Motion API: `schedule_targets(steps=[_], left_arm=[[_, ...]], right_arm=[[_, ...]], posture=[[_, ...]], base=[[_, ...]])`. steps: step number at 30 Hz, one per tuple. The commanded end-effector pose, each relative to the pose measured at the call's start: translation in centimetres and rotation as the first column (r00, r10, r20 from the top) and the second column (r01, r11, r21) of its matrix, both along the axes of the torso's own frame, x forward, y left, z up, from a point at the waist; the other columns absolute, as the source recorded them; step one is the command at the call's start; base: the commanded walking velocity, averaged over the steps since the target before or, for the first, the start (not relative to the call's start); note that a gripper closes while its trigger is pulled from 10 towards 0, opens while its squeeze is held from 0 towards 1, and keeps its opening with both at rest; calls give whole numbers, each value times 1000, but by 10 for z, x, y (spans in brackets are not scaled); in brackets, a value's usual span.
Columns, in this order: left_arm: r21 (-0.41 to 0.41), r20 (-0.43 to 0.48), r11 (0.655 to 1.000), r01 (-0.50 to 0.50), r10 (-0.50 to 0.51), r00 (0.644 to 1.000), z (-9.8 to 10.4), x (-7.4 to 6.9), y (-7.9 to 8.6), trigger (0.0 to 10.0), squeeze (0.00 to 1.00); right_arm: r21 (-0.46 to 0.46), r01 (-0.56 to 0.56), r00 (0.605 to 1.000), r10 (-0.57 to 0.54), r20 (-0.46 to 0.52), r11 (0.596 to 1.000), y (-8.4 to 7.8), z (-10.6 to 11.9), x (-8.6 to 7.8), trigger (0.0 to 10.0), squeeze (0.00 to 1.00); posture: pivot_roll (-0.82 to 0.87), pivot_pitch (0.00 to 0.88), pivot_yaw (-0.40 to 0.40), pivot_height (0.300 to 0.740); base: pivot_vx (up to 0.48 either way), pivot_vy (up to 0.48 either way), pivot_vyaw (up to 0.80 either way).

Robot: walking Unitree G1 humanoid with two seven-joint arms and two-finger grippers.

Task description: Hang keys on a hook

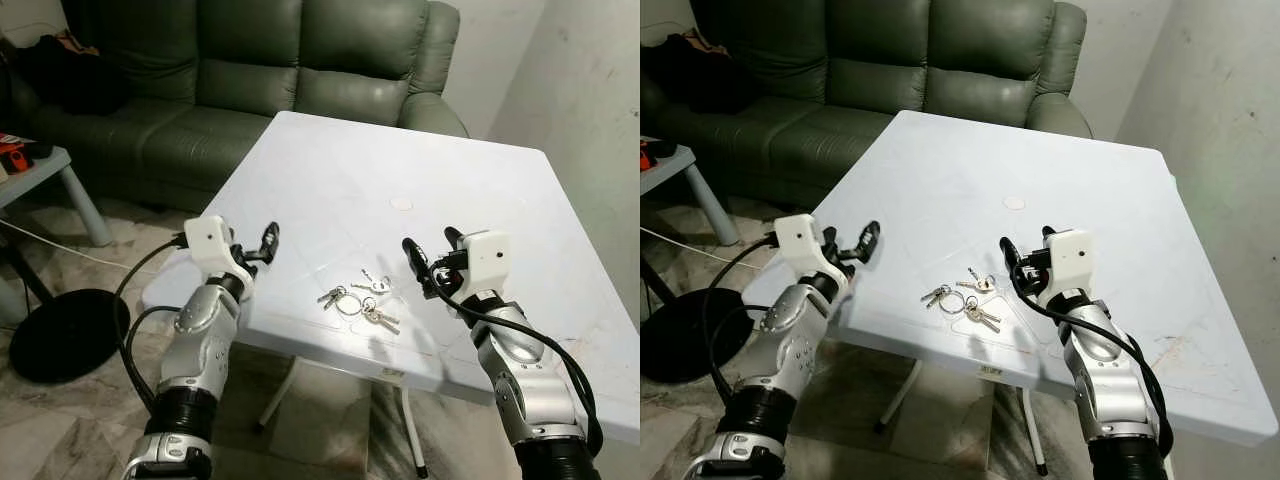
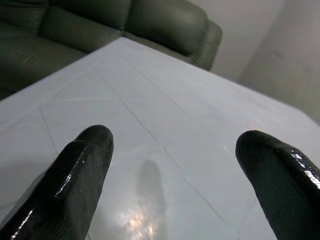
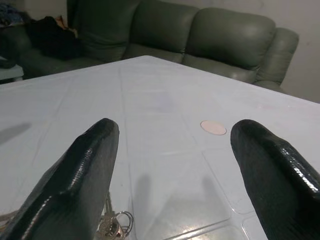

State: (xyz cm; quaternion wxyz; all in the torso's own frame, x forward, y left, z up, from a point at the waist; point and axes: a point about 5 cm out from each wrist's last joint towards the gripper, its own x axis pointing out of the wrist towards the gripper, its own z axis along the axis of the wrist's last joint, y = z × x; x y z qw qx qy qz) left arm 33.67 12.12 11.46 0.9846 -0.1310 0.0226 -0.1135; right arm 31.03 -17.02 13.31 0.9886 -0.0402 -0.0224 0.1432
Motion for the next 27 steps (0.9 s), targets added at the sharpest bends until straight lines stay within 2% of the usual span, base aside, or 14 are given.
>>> schedule_targets(steps=[1, 4, 10, 15, 22, 27], left_arm=[[39, 12, 998, 43, -44, 999, 1, -3, -10, 10000, 0], [90, 13, 991, 94, -96, 995, -5, -12, -24, 10000, 0], [126, 16, 979, 159, -163, 987, -8, -24, -44, 10000, 0], [140, 25, 965, 222, -227, 973, -9, -33, -60, 10000, 0], [165, 11, 944, 287, -293, 956, -14, -42, -71, 10000, 0], [184, 3, 935, 304, -310, 951, -16, -46, -74, 10000, 0]], right_arm=[[-24, -9, 1000, 9, -15, 1000, -3, 2, 3, 10000, 0], [-59, -39, 998, 36, -59, 997, -5, -3, 3, 10000, 0], [-90, -157, 980, 144, -139, 983, 2, -13, -3, 10000, 0], [-53, -278, 941, 261, -214, 959, 13, -25, -14, 10000, 0], [-39, -316, 924, 298, -241, 948, 17, -27, -18, 10000, 0], [-28, -300, 925, 283, -253, 954, 16, -27, -17, 10000, 0]], posture=[[-81, 0, -67, 740], [-79, 0, -69, 740], [-77, 0, -70, 740], [-76, 0, -67, 740], [-83, 0, -58, 740], [-84, 0, -57, 740]], base=[[0, 0, 0], [0, 0, 0], [0, 0, 0], [0, 0, 0], [0, 0, 0], [0, 0, 0]])
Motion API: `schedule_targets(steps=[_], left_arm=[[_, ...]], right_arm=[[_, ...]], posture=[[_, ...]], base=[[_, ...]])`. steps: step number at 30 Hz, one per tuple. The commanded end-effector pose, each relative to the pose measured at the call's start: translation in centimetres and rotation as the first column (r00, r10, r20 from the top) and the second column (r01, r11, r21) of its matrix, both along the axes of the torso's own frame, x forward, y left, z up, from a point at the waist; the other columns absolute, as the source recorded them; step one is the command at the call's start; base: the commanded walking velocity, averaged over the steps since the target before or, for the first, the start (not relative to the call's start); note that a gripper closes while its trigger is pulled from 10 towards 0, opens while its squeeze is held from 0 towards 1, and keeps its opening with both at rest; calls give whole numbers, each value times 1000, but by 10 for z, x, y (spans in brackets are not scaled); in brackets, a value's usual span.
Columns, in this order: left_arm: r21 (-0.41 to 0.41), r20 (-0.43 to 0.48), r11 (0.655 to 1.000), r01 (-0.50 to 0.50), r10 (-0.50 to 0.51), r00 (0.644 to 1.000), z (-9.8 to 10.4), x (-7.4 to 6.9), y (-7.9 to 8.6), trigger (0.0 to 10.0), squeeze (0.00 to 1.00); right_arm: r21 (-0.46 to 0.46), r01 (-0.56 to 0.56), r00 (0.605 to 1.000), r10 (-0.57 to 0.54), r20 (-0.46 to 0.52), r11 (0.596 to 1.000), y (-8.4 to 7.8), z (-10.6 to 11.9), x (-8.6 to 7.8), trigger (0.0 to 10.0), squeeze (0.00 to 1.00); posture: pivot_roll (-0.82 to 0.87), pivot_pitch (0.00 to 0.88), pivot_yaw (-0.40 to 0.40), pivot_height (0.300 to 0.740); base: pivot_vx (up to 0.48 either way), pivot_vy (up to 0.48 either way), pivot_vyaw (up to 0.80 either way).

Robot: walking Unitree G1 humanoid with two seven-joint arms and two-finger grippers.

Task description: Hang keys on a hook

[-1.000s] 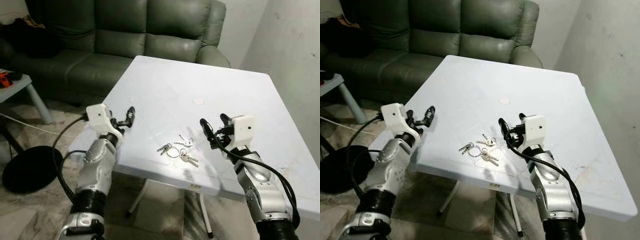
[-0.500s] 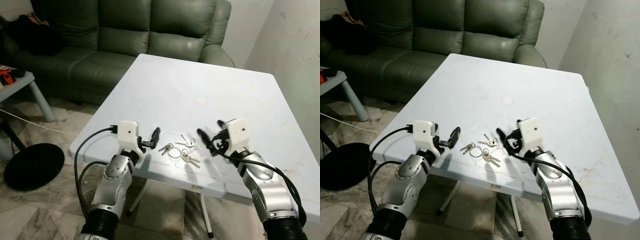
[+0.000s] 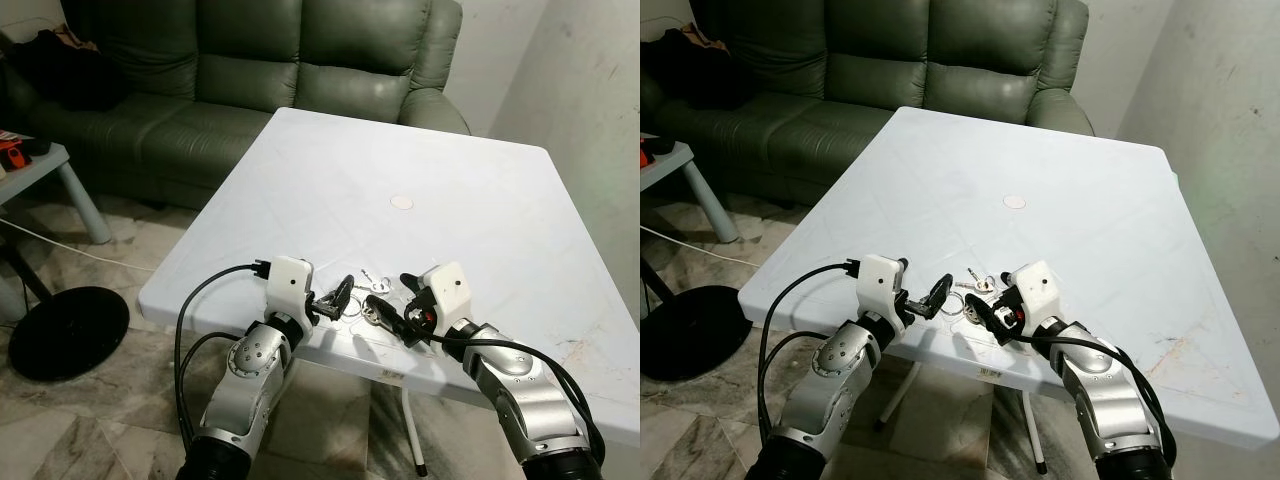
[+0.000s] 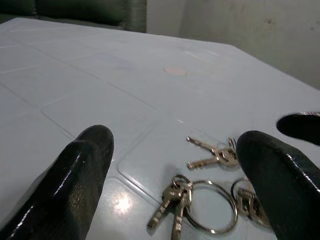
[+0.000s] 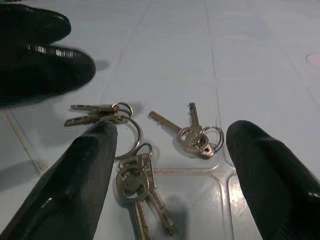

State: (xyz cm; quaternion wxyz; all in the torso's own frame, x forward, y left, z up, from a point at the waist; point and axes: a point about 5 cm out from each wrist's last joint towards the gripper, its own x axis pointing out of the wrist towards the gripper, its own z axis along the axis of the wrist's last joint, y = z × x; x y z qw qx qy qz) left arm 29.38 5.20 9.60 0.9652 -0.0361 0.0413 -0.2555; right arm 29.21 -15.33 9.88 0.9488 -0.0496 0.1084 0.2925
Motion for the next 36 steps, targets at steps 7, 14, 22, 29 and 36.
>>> schedule_targets(steps=[7, 14, 22, 29, 36], left_arm=[[5, 7, 1000, 30, -30, 1000, 3, -3, -7, 10000, 0], [7, 5, 999, 33, -33, 999, 4, -3, -9, 10000, 0], [8, 3, 999, 31, -31, 1000, 4, -3, -10, 10000, 0], [5, -5, 1000, 28, -28, 1000, 3, -5, -11, 10000, 0], [4, -7, 1000, 26, -26, 1000, 3, -6, -12, 10000, 0]], right_arm=[[59, 69, 995, -64, -78, 996, 8, 5, 2, 10000, 0], [50, 105, 990, -100, -95, 993, 14, 5, 3, 10000, 0], [2, 118, 988, -117, -104, 993, 25, 1, 1, 6745, 0], [-14, 101, 987, -102, -122, 995, 34, -3, -4, 10000, 0], [-21, 105, 987, -107, -120, 994, 37, -3, -4, 10000, 0]], posture=[[-92, 0, -56, 740], [-92, 0, -56, 740], [-86, 0, -61, 740], [-80, 0, -64, 740], [-78, 0, -68, 740]], base=[[0, 0, 0], [0, 0, 0], [0, 0, 0], [0, 0, 0], [0, 0, 0]])
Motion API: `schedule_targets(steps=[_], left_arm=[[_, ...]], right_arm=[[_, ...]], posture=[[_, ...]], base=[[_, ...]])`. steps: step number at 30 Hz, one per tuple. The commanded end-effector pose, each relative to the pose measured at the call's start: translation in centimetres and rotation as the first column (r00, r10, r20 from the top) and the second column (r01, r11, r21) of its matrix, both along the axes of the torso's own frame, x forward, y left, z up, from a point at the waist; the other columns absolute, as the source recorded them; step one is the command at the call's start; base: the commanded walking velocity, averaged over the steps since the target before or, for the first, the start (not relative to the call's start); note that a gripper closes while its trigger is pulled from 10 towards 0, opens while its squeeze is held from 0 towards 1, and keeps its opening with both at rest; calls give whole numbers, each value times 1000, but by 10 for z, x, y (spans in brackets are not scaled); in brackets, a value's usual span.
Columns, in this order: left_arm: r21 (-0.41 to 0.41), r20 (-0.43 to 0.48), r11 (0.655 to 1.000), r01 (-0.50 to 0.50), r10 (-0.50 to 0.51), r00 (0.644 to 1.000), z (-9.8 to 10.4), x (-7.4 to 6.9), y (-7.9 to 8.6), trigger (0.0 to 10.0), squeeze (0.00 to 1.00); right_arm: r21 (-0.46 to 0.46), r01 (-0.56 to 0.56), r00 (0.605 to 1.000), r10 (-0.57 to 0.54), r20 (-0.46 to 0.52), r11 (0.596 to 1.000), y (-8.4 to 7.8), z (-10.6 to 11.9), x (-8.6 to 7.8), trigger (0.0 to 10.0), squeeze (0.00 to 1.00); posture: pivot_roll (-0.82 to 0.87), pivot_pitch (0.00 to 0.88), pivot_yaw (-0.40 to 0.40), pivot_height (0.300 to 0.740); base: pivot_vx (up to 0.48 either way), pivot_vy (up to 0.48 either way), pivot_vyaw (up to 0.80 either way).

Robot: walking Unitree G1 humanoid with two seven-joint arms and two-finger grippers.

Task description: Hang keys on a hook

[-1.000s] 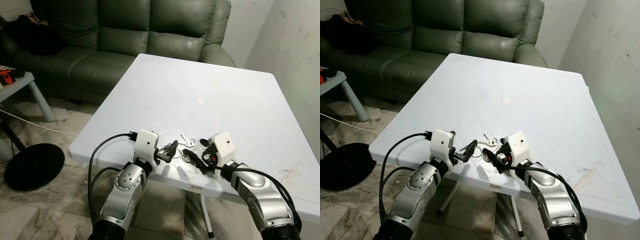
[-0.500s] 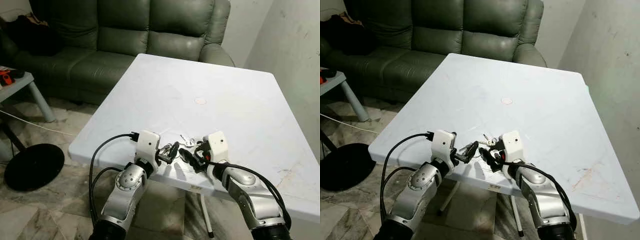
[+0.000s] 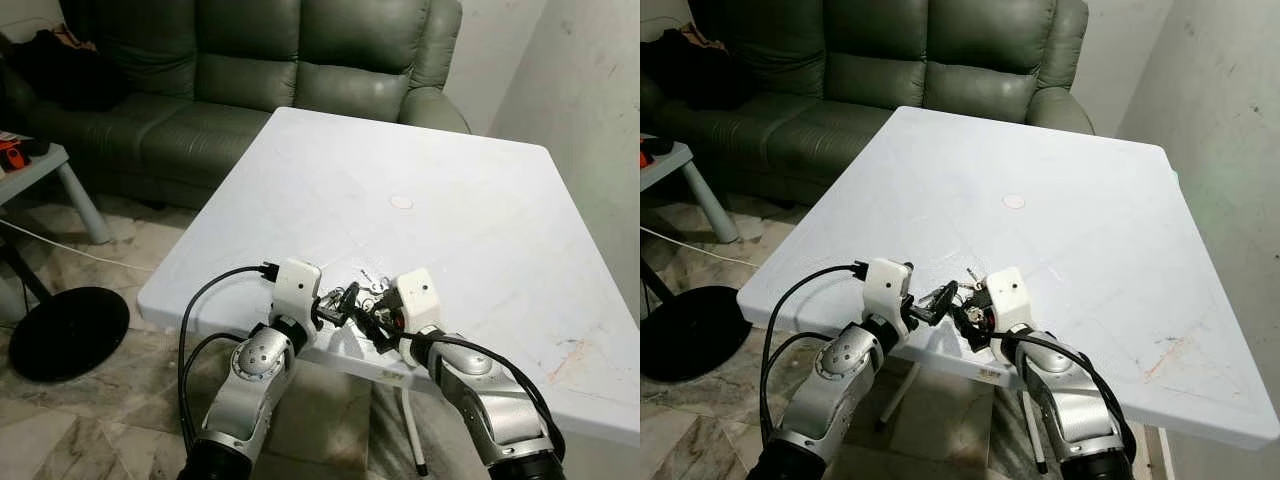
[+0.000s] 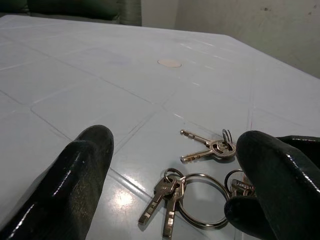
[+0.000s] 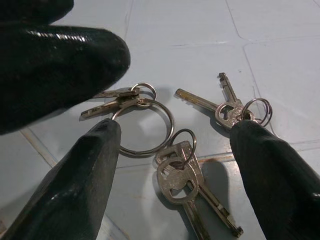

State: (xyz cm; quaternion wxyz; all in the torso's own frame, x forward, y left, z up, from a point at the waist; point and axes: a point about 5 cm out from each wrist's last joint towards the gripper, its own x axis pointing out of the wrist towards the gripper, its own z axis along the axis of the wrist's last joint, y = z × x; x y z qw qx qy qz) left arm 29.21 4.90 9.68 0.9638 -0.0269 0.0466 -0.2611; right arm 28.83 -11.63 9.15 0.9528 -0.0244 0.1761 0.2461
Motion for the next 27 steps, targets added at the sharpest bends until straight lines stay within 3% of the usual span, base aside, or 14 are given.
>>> schedule_targets(steps=[1, 2, 3, 4, 5, 7, 8, 12, 16, 17, 21, 22, 23, 27], left_arm=[[-15, -1, 1000, 13, -13, 1000, 2, -4, -9, 10000, 0], [-16, -2, 1000, 11, -11, 1000, 2, -5, -9, 10000, 0], [-16, -3, 1000, 10, -10, 1000, 2, -5, -9, 10000, 0], [-17, -3, 1000, 9, -9, 1000, 2, -5, -9, 10000, 0], [-18, -6, 1000, 4, -4, 1000, 1, -5, -8, 10000, 0], [-18, -7, 1000, 2, -3, 1000, 1, -5, -8, 10000, 0], [-18, -8, 1000, 0, -1, 1000, 1, -5, -8, 10000, 0], [-19, -7, 1000, -3, 3, 1000, 2, -5, -8, 10000, 0], [-19, -8, 1000, -5, 5, 1000, 2, -6, -8, 10000, 0], [-19, -8, 1000, -5, 5, 1000, 2, -6, -8, 10000, 0], [-19, -9, 1000, -8, 8, 1000, 1, -6, -7, 10000, 0], [-19, -9, 1000, -9, 9, 1000, 2, -6, -7, 10000, 0], [-20, -10, 1000, -11, 11, 1000, 2, -6, -7, 10000, 0], [-20, -9, 1000, -12, 11, 1000, 2, -6, -8, 10000, 0]], right_arm=[[-14, 3, 1000, -3, 16, 1000, 0, 4, 0, 10000, 0], [-16, 4, 1000, -4, 18, 1000, 0, 5, 0, 9216, 0], [-14, 7, 1000, -6, 21, 1000, 0, 5, -1, 6235, 0], [-12, 8, 1000, -8, 23, 1000, 0, 5, -1, 6235, 0], [-16, 13, 1000, -12, 25, 1000, 0, 5, -1, 2824, 0], [-17, 12, 1000, -12, 25, 1000, 0, 5, -1, 2314, 0], [-21, 8, 1000, -7, 26, 1000, 1, 5, -2, 1176, 0], [-16, -1, 1000, 1, 16, 1000, 3, 6, -2, 1882, 0], [-13, -7, 1000, 7, 11, 1000, 4, 6, -3, 1608, 0], [-20, -9, 1000, 9, 4, 1000, 5, 5, -3, 3608, 0], [-20, -15, 1000, 15, -5, 1000, 6, 4, -3, 4627, 0], [-27, -12, 1000, 11, -14, 1000, 7, 3, -3, 8745, 0], [-39, -9, 1000, 7, -28, 999, 7, 2, -2, 10000, 0], [-48, 1, 999, -2, -32, 999, 8, 0, 0, 10000, 0]], posture=[[-78, 0, -68, 740], [-76, 0, -73, 740], [-76, 0, -73, 740], [-76, 0, -73, 740], [-76, 0, -73, 740], [-76, 0, -73, 740], [-76, 0, -73, 740], [-70, 1, -79, 740], [-69, 3, -78, 740], [-67, 4, -80, 740], [-64, 6, -81, 740], [-64, 6, -81, 740], [-64, 6, -81, 740], [-61, 6, -83, 740]], base=[[0, 0, 0], [0, 0, 0], [0, 0, 0], [0, 0, 0], [0, 0, 0], [0, 0, 0], [0, 0, 0], [0, 0, 0], [0, 0, 0], [0, 0, 0], [0, 0, 0], [0, 0, 0], [0, 0, 0], [0, 0, 0]])
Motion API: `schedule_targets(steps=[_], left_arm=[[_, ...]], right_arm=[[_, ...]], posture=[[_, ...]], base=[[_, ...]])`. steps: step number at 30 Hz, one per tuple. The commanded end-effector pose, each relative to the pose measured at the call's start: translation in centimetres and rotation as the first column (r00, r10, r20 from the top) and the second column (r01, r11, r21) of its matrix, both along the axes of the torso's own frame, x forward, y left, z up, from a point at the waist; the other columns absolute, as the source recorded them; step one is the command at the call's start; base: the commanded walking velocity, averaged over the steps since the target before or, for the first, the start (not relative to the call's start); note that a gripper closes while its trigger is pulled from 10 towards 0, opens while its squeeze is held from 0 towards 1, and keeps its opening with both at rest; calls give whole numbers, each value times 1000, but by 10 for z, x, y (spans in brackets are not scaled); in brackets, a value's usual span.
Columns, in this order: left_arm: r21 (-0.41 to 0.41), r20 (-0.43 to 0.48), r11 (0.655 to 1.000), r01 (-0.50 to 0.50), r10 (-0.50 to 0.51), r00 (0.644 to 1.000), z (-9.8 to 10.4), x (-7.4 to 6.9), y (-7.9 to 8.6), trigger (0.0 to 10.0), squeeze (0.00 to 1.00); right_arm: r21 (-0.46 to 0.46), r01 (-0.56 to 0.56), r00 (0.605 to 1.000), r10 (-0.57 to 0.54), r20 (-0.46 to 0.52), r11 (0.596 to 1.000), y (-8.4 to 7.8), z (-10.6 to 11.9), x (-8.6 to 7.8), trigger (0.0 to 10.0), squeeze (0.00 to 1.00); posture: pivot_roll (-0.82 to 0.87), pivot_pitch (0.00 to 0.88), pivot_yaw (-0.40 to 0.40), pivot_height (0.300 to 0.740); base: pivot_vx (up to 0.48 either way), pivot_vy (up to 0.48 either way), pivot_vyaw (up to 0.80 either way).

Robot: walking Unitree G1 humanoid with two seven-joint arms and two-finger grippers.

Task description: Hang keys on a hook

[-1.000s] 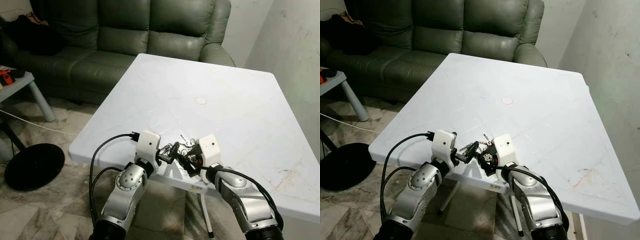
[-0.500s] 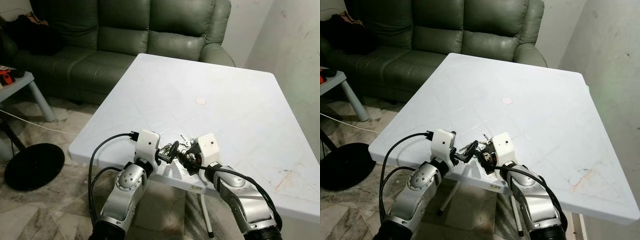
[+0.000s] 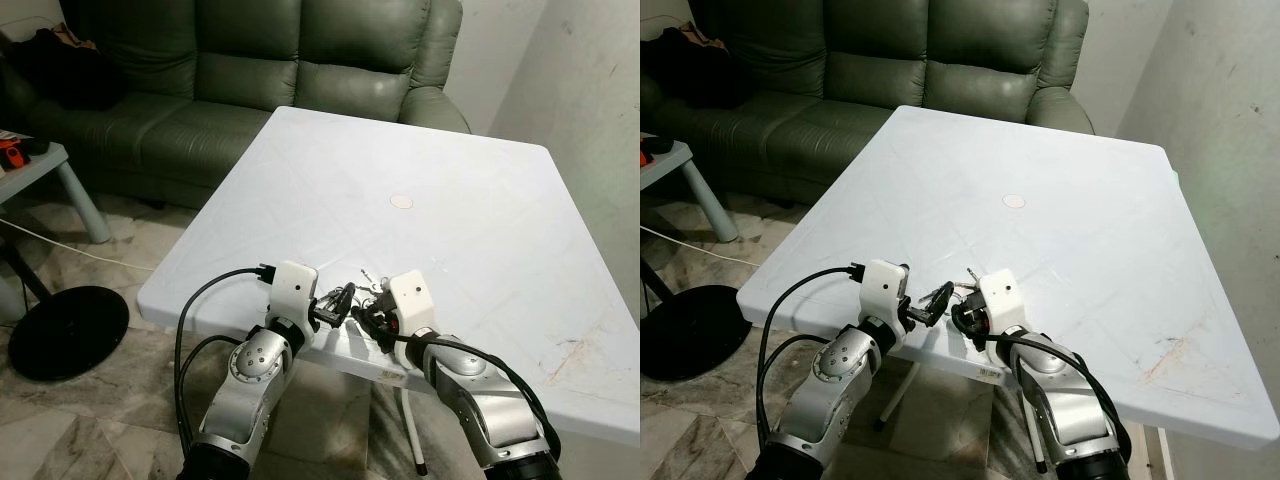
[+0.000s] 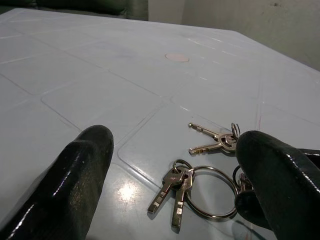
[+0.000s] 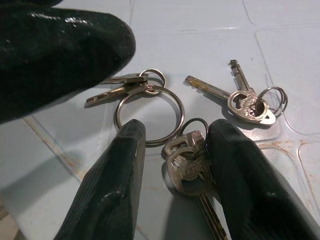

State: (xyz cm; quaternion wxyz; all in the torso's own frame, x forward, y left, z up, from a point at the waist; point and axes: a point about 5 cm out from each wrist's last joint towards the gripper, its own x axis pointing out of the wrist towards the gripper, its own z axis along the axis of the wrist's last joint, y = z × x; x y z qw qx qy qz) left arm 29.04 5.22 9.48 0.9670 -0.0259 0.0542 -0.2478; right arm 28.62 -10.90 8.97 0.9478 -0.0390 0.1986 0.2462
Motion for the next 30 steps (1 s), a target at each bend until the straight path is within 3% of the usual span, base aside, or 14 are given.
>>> schedule_targets(steps=[1, 9, 11, 12, 13, 30], left_arm=[[-28, 6, 999, 15, -15, 1000, 4, -4, -11, 10000, 0], [-29, 8, 999, 15, -15, 1000, 5, -4, -11, 10000, 0], [-28, 8, 999, 14, -14, 1000, 5, -4, -11, 10000, 0], [-28, 9, 1000, 13, -13, 1000, 5, -4, -11, 10000, 0], [-27, 9, 1000, 11, -11, 1000, 5, -4, -10, 10000, 0], [-27, 7, 1000, 8, -7, 1000, 5, -4, -10, 10000, 0]], right_arm=[[-10, 8, 1000, -8, 6, 1000, 1, 2, 2, 10000, 0], [3, 11, 1000, -11, 22, 1000, 5, 6, 3, 10000, 0], [-8, 13, 1000, -12, 24, 1000, 5, 5, 3, 9529, 0], [-7, 9, 999, -9, 32, 1000, 5, 6, 3, 2235, 0], [-3, 7, 999, -7, 43, 1000, 5, 6, 2, 0, 0], [-23, 15, 998, -13, 60, 1000, 1, 5, 2, 0, 0]], posture=[[-61, 6, -83, 740], [-58, 5, -84, 740], [-57, 6, -84, 740], [-54, 6, -85, 740], [-54, 6, -85, 740], [-52, 7, -87, 740]], base=[[0, 0, 0], [0, 0, 0], [0, 0, 0], [0, 0, 0], [0, 0, 0], [0, 0, 0]])
